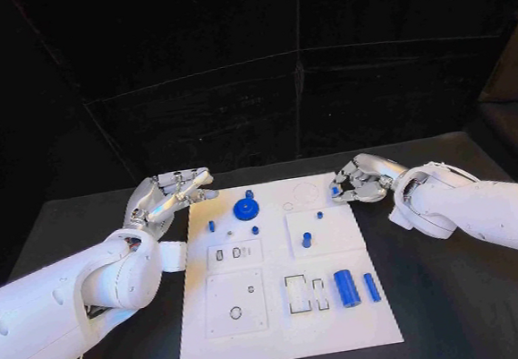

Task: Assemble the parts on the task board

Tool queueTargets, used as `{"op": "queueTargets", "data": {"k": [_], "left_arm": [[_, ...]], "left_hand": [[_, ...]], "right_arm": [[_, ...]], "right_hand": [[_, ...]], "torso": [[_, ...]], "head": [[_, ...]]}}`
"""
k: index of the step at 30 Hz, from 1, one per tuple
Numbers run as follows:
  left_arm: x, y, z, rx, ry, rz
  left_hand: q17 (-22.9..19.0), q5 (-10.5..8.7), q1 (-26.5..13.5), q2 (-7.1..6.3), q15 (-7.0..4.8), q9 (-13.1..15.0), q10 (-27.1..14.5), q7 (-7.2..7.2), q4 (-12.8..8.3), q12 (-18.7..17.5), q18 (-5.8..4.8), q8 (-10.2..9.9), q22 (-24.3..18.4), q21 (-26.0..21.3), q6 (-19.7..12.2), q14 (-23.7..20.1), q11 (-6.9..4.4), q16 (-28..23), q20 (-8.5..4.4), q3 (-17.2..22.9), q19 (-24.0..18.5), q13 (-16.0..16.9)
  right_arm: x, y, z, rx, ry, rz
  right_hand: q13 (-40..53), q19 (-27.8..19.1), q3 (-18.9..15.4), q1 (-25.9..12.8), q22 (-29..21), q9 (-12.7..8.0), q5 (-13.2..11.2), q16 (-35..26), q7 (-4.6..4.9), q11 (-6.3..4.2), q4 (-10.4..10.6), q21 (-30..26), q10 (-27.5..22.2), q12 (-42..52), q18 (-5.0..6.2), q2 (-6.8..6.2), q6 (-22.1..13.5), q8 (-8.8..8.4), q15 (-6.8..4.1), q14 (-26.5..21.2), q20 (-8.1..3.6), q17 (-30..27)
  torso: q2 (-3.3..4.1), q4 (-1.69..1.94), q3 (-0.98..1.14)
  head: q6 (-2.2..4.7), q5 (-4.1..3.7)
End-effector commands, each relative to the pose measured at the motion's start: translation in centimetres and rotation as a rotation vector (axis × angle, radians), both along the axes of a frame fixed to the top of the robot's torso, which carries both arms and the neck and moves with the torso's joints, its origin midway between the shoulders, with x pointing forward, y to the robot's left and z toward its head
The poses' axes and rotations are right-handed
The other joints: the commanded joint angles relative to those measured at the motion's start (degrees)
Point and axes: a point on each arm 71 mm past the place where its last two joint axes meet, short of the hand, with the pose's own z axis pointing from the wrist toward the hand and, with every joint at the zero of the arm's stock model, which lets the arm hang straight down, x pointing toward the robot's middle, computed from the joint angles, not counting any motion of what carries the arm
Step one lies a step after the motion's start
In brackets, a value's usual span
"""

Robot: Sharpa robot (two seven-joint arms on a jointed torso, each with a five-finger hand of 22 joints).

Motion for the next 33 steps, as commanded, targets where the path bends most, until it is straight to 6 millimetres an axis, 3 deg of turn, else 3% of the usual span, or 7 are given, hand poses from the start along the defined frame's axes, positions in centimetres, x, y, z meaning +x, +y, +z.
{"op": "queueTargets", "data": {"k": [1, 11, 16, 23, 28, 33], "left_arm": [[0.0, -0.1, 0.1, -0.002, -0.007, -0.011], [-0.1, 0.0, 0.2, -0.002, -0.005, -0.011], [0.0, 0.0, 0.1, -0.001, -0.004, -0.011], [0.3, 0.0, 0.0, 0.000, -0.002, -0.007], [0.5, 0.1, -0.1, -0.006, 0.004, 0.001], [0.7, 0.4, -0.2, -0.005, 0.005, 0.013]], "left_hand": [[0.1, -0.12, -0.1, 0.62, 0.39, 0.0, -0.1, 0.02, -0.3, -0.3, 0.85, -0.2, 0.0, -0.3, 0.2, 0.1, -0.07, -0.2, 0.17, 0.1, 0.2, 0.0], [0.1, -0.13, -0.1, 0.67, 0.39, 0.0, -0.1, 0.02, -0.3, -0.4, 0.85, -0.2, -0.1, -0.3, 0.2, 0.1, -0.07, -0.2, 0.18, 0.1, 0.2, 0.0], [0.1, -0.14, -0.1, 0.69, 0.39, 0.0, -0.1, 0.02, -0.3, -0.4, 0.85, -0.2, -0.1, -0.3, 0.2, 0.1, -0.07, -0.2, 0.18, 0.1, 0.2, 0.0], [0.1, -0.14, -0.1, 0.71, 0.39, 0.0, -0.1, 0.01, -0.3, -0.4, 0.85, -0.2, -0.1, -0.4, 0.2, 0.1, -0.07, -0.3, 0.18, 0.1, 0.2, 0.0], [0.1, -0.14, -0.1, 0.71, 0.39, 0.0, -0.1, 0.01, -0.3, -0.4, 0.85, -0.2, -0.1, -0.4, 0.2, 0.1, -0.07, -0.3, 0.18, 0.1, 0.2, 0.0], [0.1, -0.14, -0.1, 0.74, 0.39, 0.0, -0.1, 0.00, -0.3, -0.4, 0.85, -0.2, -0.1, -0.4, 0.2, 0.1, -0.08, -0.3, 0.18, 0.1, 0.2, 0.0]], "right_arm": [[-0.2, 0.2, 0.7, -0.005, -0.074, -0.035], [-2.4, 2.4, 2.4, 0.047, -0.092, -0.022], [-3.6, 5.1, 3.3, 0.076, -0.077, -0.003], [-4.4, 10.1, 3.5, 0.075, -0.056, 0.061], [-4.3, 14.0, 3.3, 0.054, -0.042, 0.122], [-4.2, 16.7, 2.9, 0.028, -0.040, 0.163]], "right_hand": [[3.8, 2.3, 0.4, 0.2, 10.2, 0.3, 0.2, 0.3, -0.78, -0.55, 0.0, 0.2, 0.0, 0.3, -0.99, 1.05, 1.1, 0.21, -0.41, 4.2, -0.46, 6.7], [3.5, 2.4, 0.4, -0.3, 10.3, 0.3, 0.6, 0.3, -0.81, -0.62, 0.2, 0.2, -0.1, -0.1, -1.01, 1.08, 1.1, 0.04, -0.53, 4.2, -0.64, 6.7], [3.2, 2.4, 0.5, -0.5, 10.3, 0.3, 0.7, 0.2, -0.83, -0.64, 0.3, 0.2, -0.3, -0.4, -1.00, 1.16, 1.1, 0.00, -0.55, 4.2, -0.68, 6.6], [3.0, 2.3, 0.7, -0.5, 10.2, 0.3, 0.8, 0.2, -0.93, -0.72, 0.2, 0.2, -0.4, -0.6, -0.99, 1.28, 1.2, -0.01, -0.61, 4.2, -0.74, 6.5], [3.0, 2.3, 0.7, -0.7, 10.2, 0.3, 0.9, 0.1, -0.92, -0.73, 0.3, 0.2, -0.4, -0.6, -0.99, 1.37, 1.2, -0.05, -0.64, 4.1, -0.77, 6.4], [3.1, 2.3, 0.7, -0.7, 10.2, 0.3, 0.8, 0.1, -0.91, -0.73, 0.3, 0.2, -0.4, -0.6, -0.99, 1.41, 1.2, -0.08, -0.64, 4.1, -0.79, 6.4]], "torso": [[-0.03, 0.00, 0.00], [-0.28, -0.03, -0.22], [-0.79, -0.02, -0.36], [-1.66, -0.05, -0.73], [-2.22, 0.26, -0.99], [-2.50, 0.35, -1.19]], "head": [[-0.04, 0.14], [0.05, 0.11], [-0.31, 0.32], [-1.22, 1.16], [-1.94, 1.80], [-2.08, 2.21]]}}
